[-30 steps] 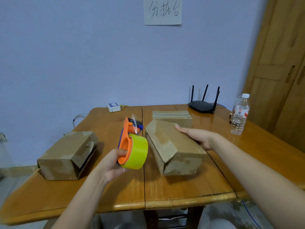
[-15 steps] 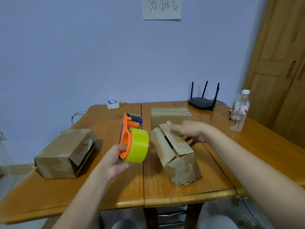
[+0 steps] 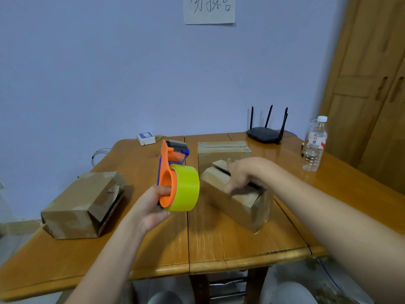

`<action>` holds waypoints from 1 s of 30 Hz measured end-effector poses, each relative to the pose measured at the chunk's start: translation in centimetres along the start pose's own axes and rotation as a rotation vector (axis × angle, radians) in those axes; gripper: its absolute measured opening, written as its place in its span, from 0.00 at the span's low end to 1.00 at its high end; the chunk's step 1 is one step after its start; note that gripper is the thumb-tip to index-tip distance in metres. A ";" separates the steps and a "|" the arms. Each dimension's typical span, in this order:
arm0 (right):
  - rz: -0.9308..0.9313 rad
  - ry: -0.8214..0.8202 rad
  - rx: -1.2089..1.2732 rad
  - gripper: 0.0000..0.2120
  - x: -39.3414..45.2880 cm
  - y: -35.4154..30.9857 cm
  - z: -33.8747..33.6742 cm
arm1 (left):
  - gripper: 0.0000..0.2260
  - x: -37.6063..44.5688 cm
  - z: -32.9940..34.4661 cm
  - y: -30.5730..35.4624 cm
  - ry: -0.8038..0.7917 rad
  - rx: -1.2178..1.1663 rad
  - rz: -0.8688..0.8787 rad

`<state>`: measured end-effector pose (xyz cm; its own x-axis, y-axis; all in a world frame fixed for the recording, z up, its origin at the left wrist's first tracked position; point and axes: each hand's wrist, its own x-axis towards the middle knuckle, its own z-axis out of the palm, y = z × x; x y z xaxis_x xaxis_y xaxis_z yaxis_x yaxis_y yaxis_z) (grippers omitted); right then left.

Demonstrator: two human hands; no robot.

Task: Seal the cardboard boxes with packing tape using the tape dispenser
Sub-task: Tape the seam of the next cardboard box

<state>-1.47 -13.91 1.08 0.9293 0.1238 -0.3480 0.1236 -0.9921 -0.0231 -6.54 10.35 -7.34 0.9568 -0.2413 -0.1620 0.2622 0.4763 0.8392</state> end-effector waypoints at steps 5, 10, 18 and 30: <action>0.103 0.081 0.054 0.44 0.8 0.7 1.6 | 0.48 0.4 -1.6 0.5 -0.045 -0.041 0.006; 0.203 0.207 0.059 0.46 2.3 1.8 2.9 | 0.46 0.4 -1.5 0.3 -0.039 -0.001 0.008; 0.075 0.185 0.054 0.59 1.2 3.0 3.5 | 0.44 0.7 -2.2 1.4 -0.009 0.065 0.052; -0.353 -0.003 -0.080 0.47 0.6 3.0 2.6 | 0.37 -0.1 -3.1 2.9 -0.038 0.146 0.093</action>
<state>-1.51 -16.89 -1.66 0.8236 0.4583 -0.3341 0.4637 -0.8833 -0.0685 -5.43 14.39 -6.50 0.9701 -0.2346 -0.0629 0.1491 0.3710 0.9166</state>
